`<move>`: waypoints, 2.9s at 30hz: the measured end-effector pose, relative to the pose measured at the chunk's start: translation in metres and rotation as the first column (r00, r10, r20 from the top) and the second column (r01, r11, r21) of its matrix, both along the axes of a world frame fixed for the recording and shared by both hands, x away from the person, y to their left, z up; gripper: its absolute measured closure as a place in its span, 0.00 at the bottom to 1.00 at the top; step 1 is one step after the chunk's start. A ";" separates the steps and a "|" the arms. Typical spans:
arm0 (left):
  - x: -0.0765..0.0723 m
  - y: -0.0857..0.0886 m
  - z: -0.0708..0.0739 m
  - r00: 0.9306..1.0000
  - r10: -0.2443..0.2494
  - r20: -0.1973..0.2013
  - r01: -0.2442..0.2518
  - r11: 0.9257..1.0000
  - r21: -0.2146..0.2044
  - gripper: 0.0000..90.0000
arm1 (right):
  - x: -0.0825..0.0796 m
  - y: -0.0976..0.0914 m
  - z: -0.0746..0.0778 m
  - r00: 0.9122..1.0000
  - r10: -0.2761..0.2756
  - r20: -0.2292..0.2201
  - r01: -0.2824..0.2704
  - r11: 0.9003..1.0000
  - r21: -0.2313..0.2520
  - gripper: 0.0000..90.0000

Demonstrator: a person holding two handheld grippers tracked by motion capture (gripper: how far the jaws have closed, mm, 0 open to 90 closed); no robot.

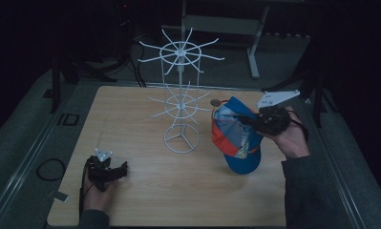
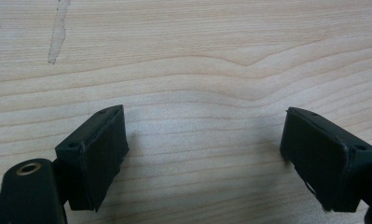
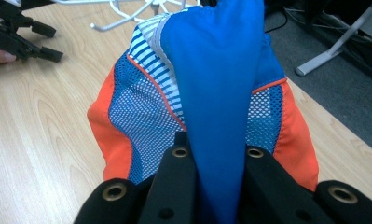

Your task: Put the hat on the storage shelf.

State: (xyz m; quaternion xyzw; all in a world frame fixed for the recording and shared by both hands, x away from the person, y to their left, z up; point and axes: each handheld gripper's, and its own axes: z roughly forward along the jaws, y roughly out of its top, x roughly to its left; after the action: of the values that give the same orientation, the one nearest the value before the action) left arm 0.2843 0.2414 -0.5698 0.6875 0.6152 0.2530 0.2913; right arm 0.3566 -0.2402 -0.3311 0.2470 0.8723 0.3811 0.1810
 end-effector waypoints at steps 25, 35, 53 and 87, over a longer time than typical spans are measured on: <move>0.000 0.000 0.000 1.000 -0.001 -0.003 0.001 1.000 0.001 0.17 | 0.003 -0.001 0.037 0.997 -0.005 0.074 -0.001 0.996 0.085 0.99; 0.000 0.000 0.000 1.000 0.001 -0.001 -0.001 1.000 -0.001 0.17 | 0.002 -0.001 0.050 0.995 -0.011 0.101 0.001 0.995 0.099 0.99; 0.000 0.000 0.000 1.000 -0.003 -0.004 0.003 1.000 0.003 0.17 | 0.005 -0.004 0.067 0.991 -0.026 0.128 0.009 0.991 0.132 0.99; 0.000 0.000 0.000 1.000 -0.002 0.000 0.002 1.000 0.003 0.17 | 0.002 -0.012 0.099 0.984 -0.040 0.173 0.000 0.974 0.226 0.99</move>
State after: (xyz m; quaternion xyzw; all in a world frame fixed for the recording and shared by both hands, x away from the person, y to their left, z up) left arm 0.2844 0.2416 -0.5698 0.6885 0.6141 0.2536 0.2907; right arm 0.3590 -0.2523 -0.2319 0.2401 0.8013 0.4962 0.2323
